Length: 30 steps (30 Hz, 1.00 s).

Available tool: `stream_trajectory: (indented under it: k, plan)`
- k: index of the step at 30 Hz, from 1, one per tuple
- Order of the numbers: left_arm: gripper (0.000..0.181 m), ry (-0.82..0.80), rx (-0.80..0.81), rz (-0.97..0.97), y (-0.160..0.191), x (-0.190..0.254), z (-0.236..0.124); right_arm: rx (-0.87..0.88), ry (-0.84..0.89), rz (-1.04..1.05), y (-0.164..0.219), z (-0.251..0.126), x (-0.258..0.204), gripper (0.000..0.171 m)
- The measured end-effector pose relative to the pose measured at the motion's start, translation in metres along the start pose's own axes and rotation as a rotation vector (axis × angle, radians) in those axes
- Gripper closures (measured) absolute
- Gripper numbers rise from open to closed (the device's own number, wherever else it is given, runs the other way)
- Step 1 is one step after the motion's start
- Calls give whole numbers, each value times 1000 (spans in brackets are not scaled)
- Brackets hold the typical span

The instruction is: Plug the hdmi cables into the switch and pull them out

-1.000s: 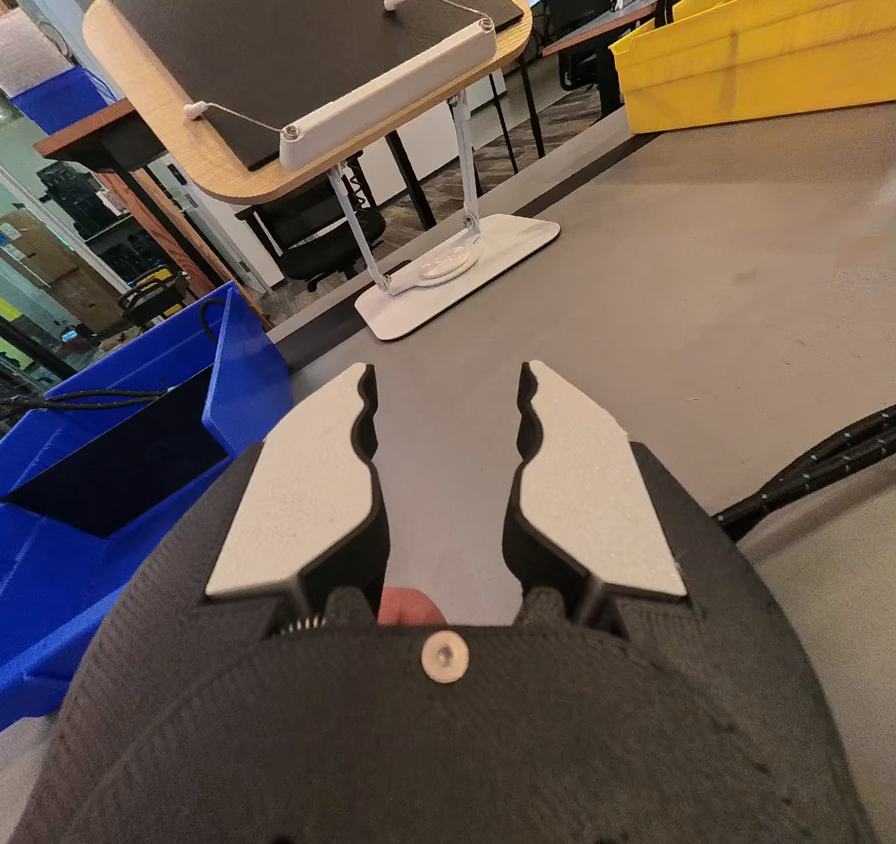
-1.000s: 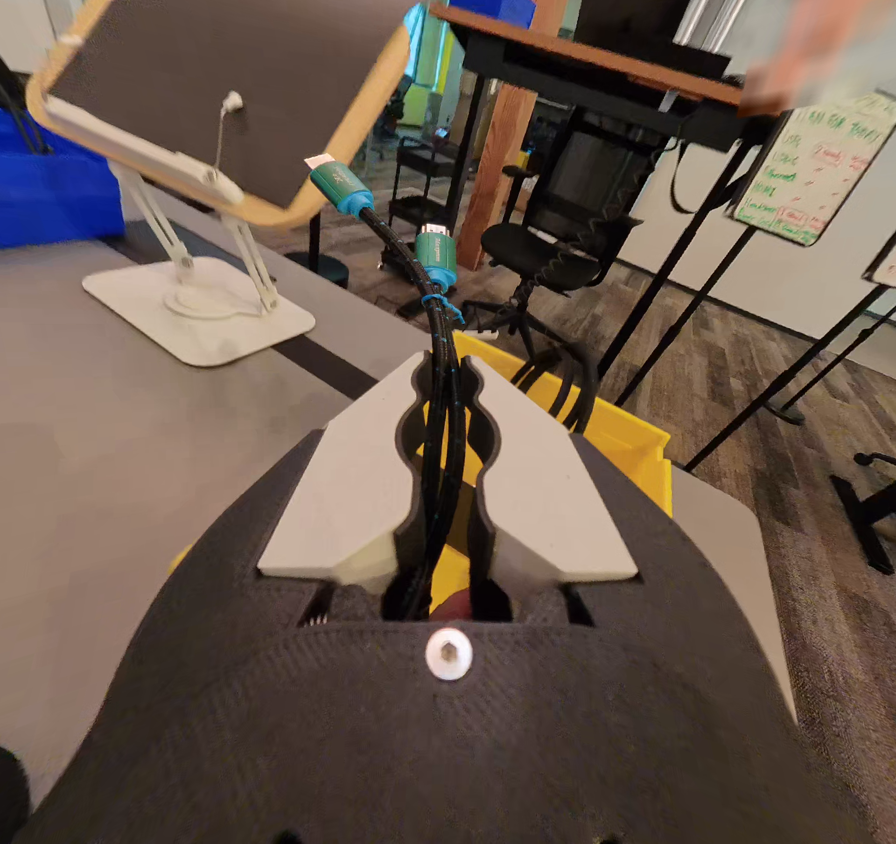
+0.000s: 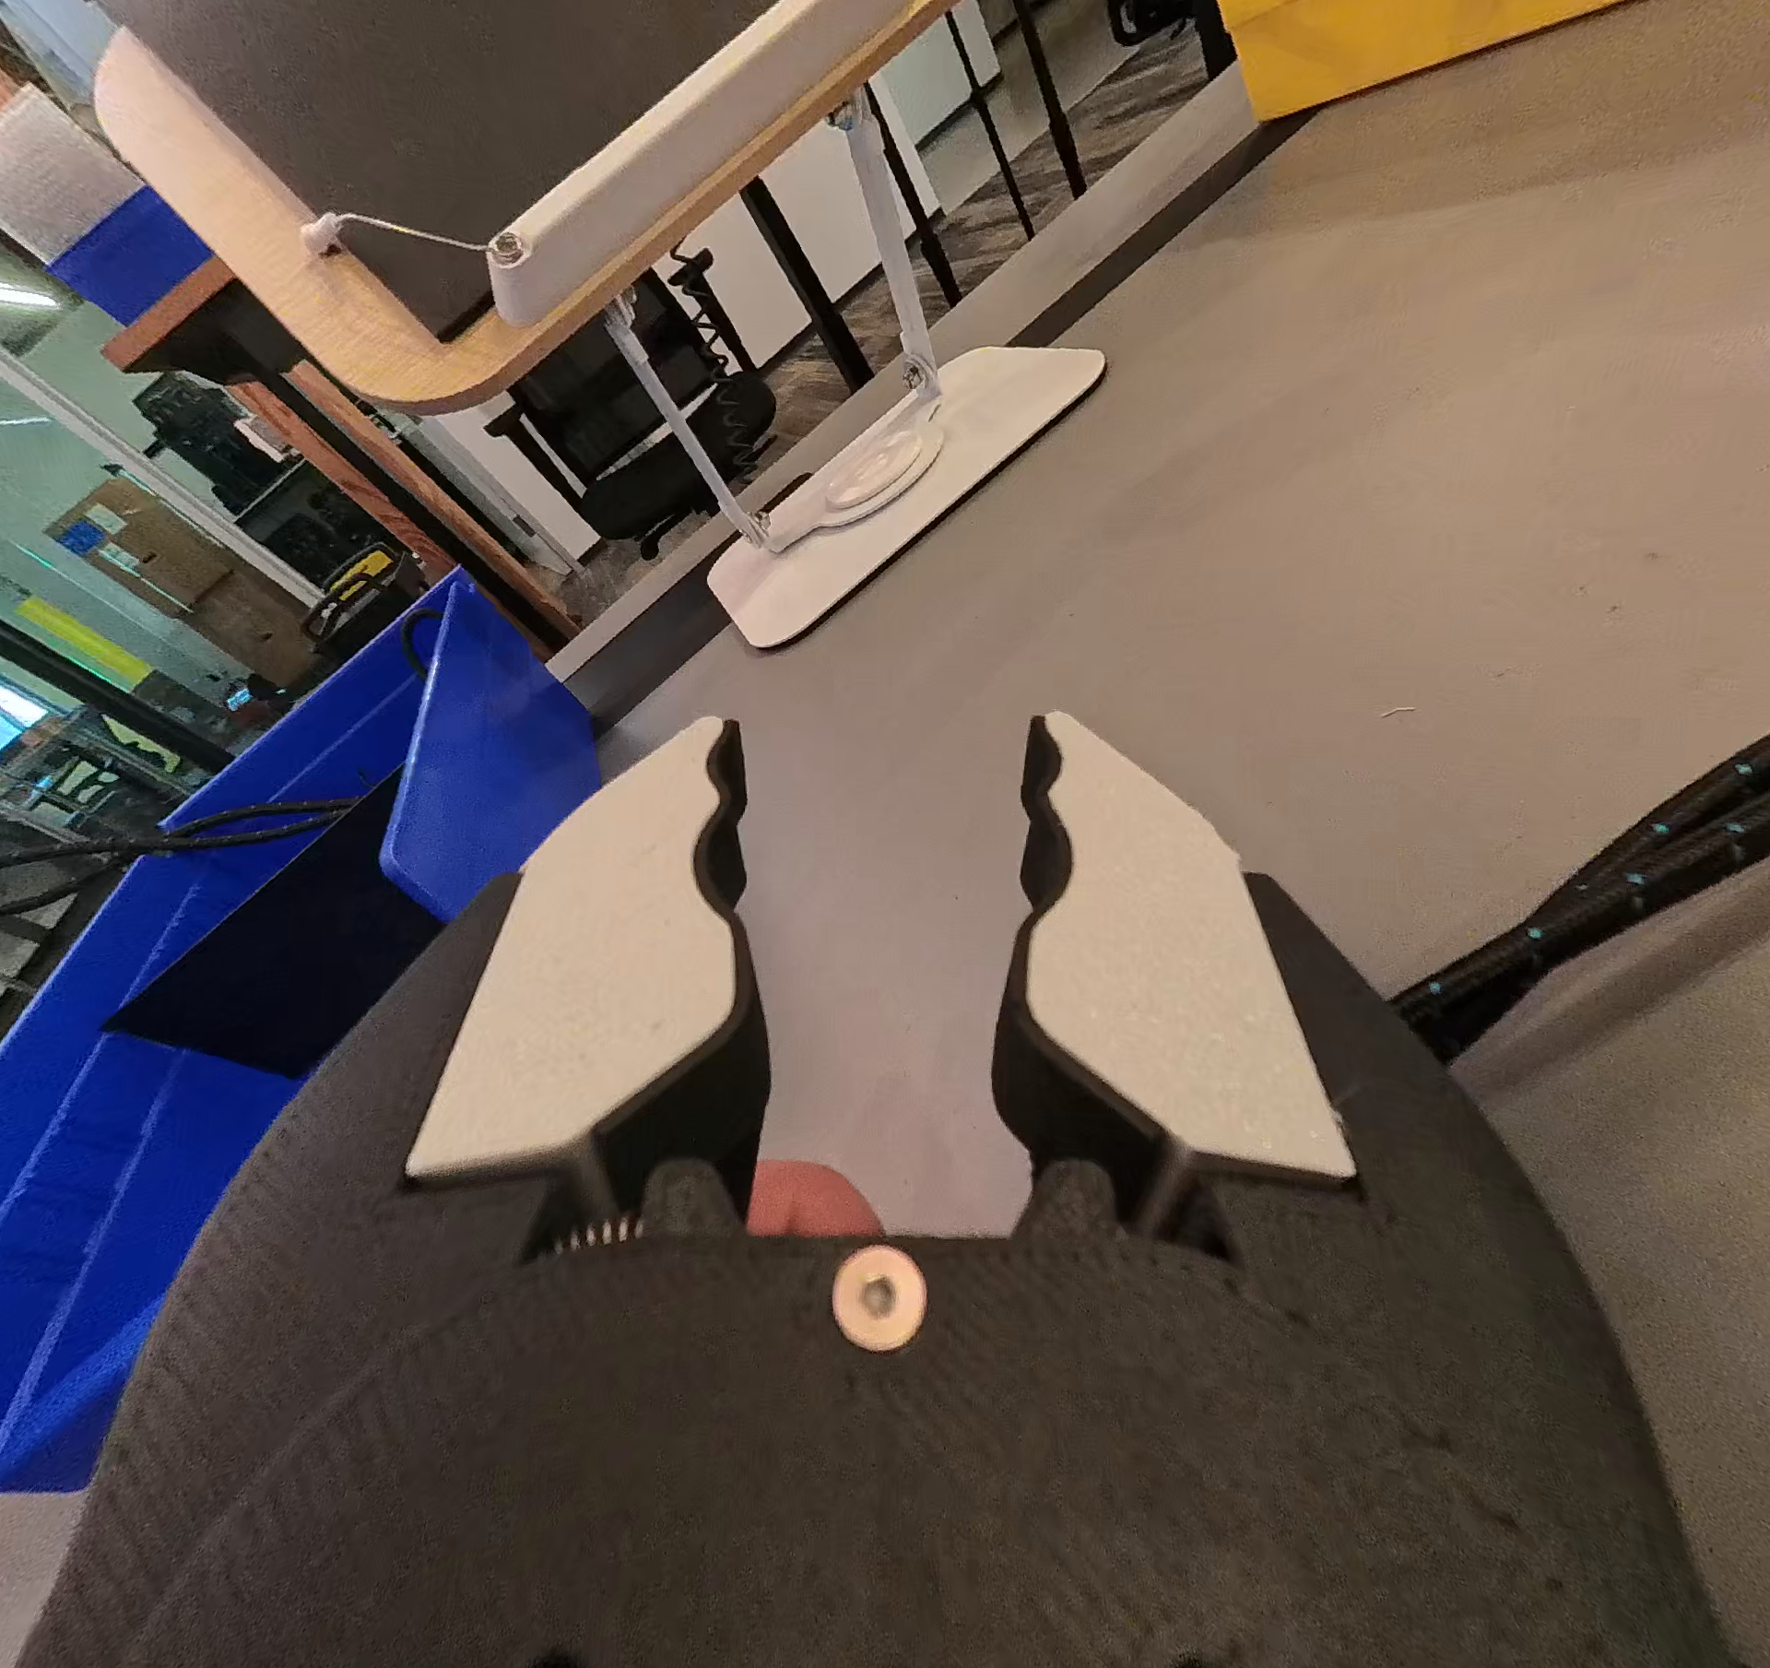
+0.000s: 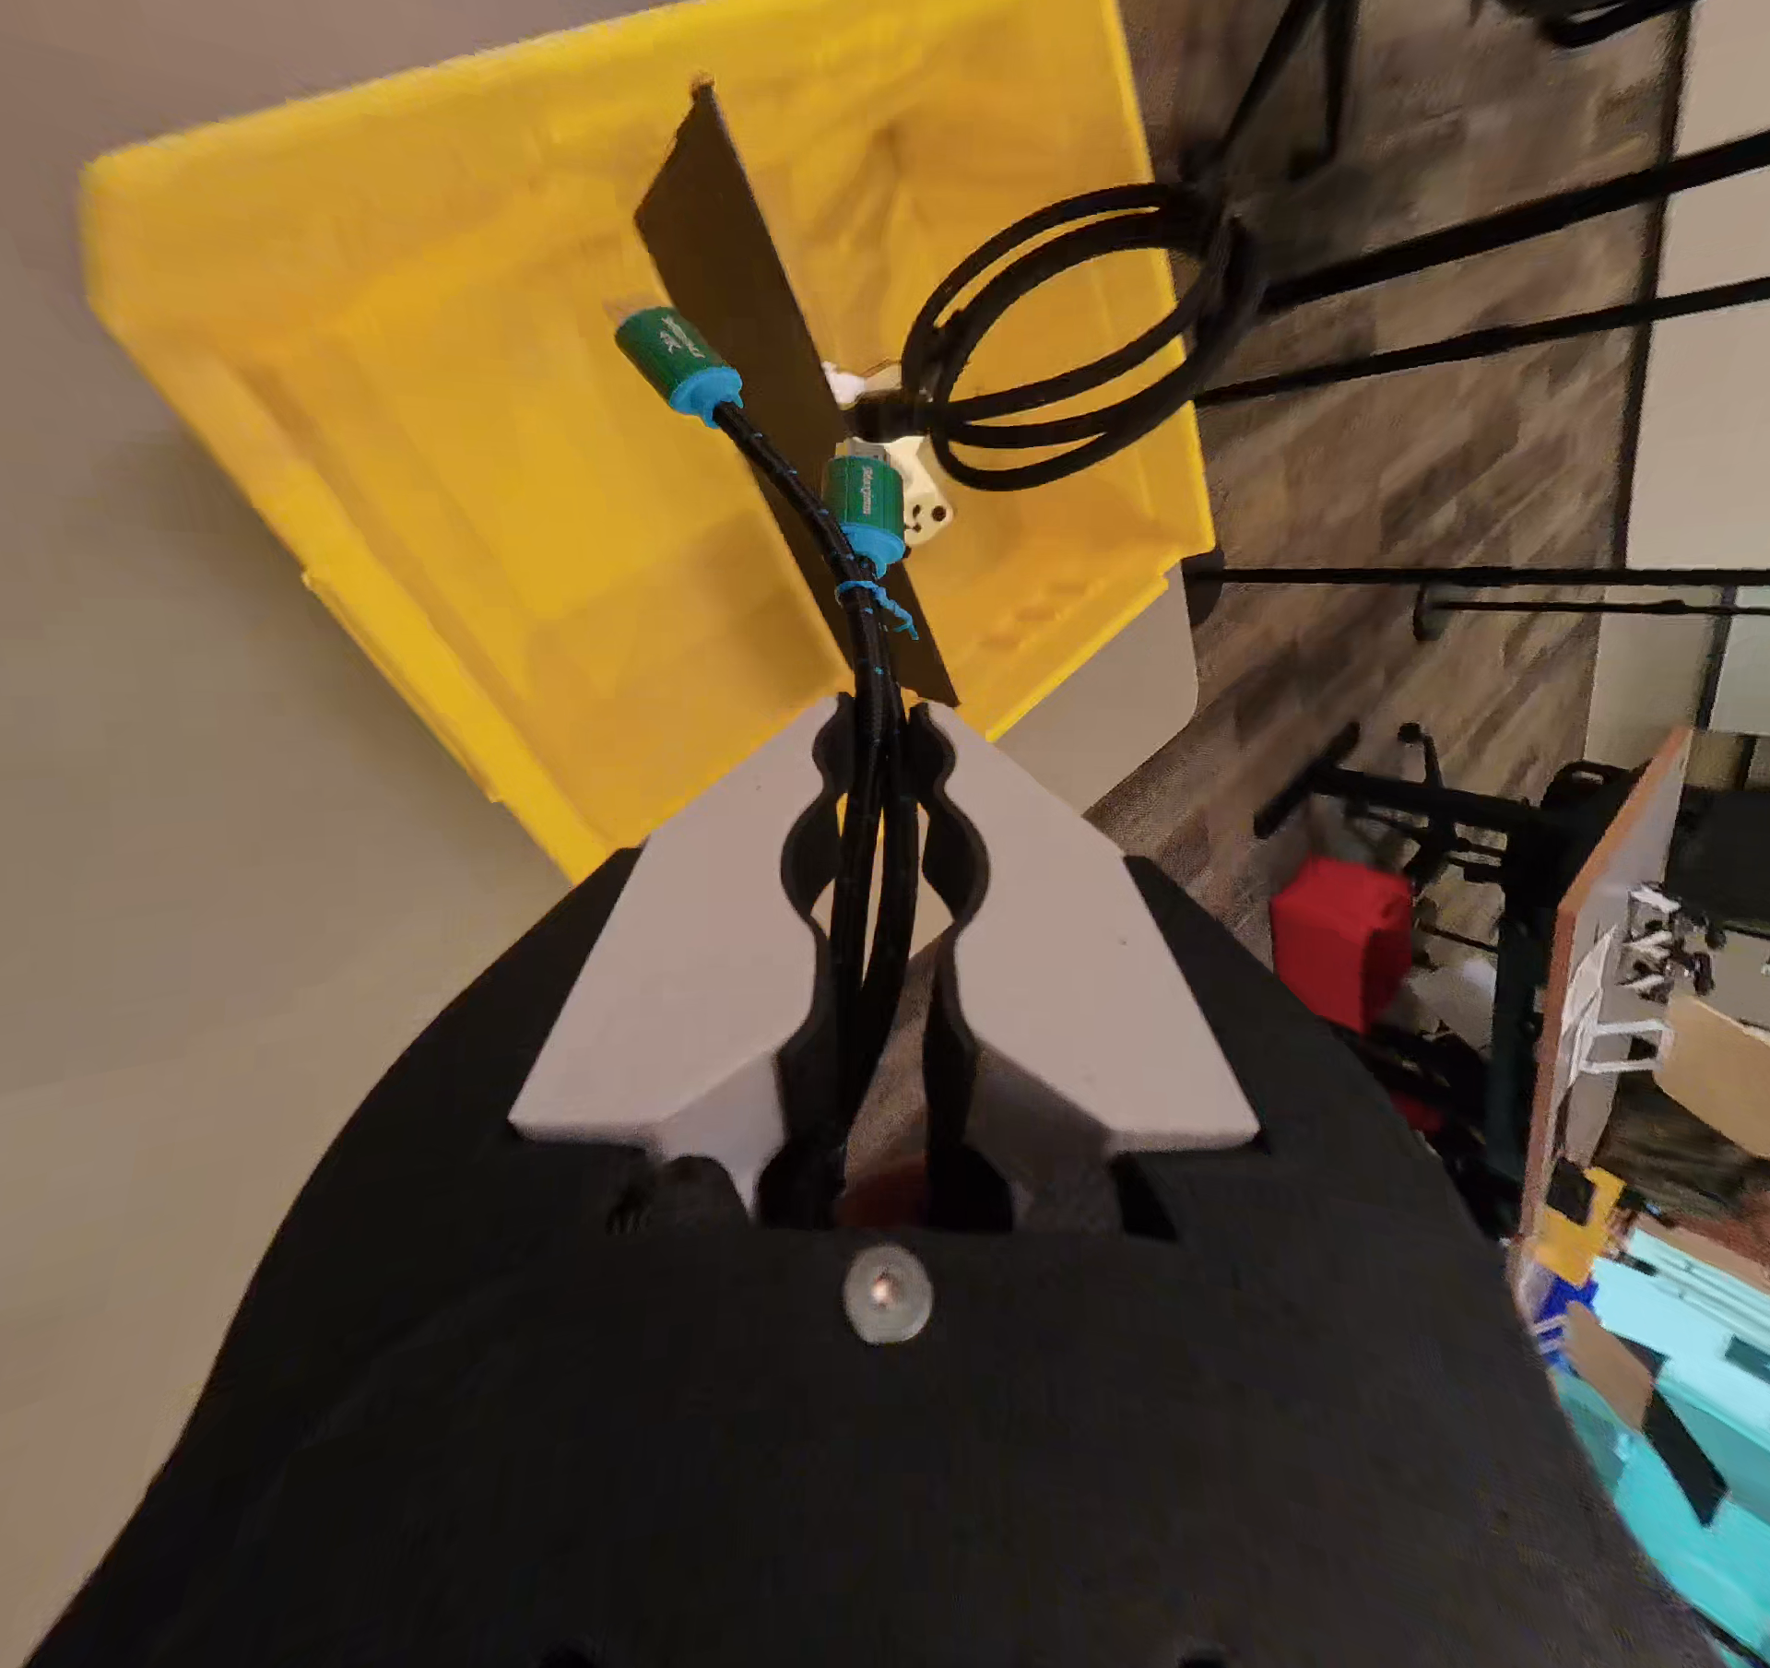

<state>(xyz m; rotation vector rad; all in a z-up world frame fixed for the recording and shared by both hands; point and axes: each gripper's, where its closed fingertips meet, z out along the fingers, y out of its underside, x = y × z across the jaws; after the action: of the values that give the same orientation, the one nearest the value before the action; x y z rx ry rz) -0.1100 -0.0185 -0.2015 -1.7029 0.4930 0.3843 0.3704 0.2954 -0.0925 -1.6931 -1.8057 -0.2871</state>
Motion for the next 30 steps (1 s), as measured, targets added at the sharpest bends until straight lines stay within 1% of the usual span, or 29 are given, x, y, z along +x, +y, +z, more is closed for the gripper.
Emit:
stream_trajectory:
  k: [2, 4, 8, 9, 12, 13, 17, 18, 19, 20, 21, 24, 25, 26, 27, 28, 30]
  plan:
    - [126, 2, -6, 16, 0, 3, 1, -31, -63, -41, -2, 7, -7, 163]
    - [126, 4, -11, 27, 0, 6, 3, -47, -142, -60, -6, 24, -20, 162]
    - [126, -5, -12, 25, -3, 4, 2, -138, -357, 17, -9, 61, -62, 164]
    - [126, -7, -9, 20, -2, 5, 2, -174, -362, 32, -8, 69, -66, 164]
    - [126, -5, -12, 20, -1, 5, 4, -149, -446, 166, -23, 83, -83, 165]
    - [126, -4, -13, 22, 0, 5, 4, -138, -450, 185, -28, 87, -87, 164]
    - [125, 0, -19, 33, 1, 8, 4, -168, -338, 292, -35, 108, -86, 163]
    - [125, 1, -17, 35, 1, 9, 4, -195, -291, 300, -33, 112, -83, 146]
    - [125, 2, -18, 38, 1, 9, 4, -237, -273, 272, -29, 112, -85, 129]
    - [125, 3, -19, 40, 1, 9, 4, -281, -244, 226, -23, 109, -84, 119]
    - [125, 3, -18, 39, 1, 10, 3, -298, -196, 197, -22, 106, -78, 115]
    - [125, -2, -14, 30, 1, 8, 2, -302, -28, 168, -31, 82, -52, 93]
    - [126, -10, -12, 22, 2, 6, 2, -314, 30, 152, -35, 69, -45, 92]
    - [126, -15, -12, 10, 2, 5, 2, -294, 76, 141, -45, 55, -42, 96]
    - [126, -18, -7, 1, 3, 4, 3, -230, 80, 143, -66, 42, -49, 107]
    - [126, -21, -2, -6, 3, 2, 3, -130, 28, 150, -96, 30, -69, 114]
    - [126, -25, 3, -11, 1, -1, 1, 87, -123, 136, -166, 9, -127, 114]
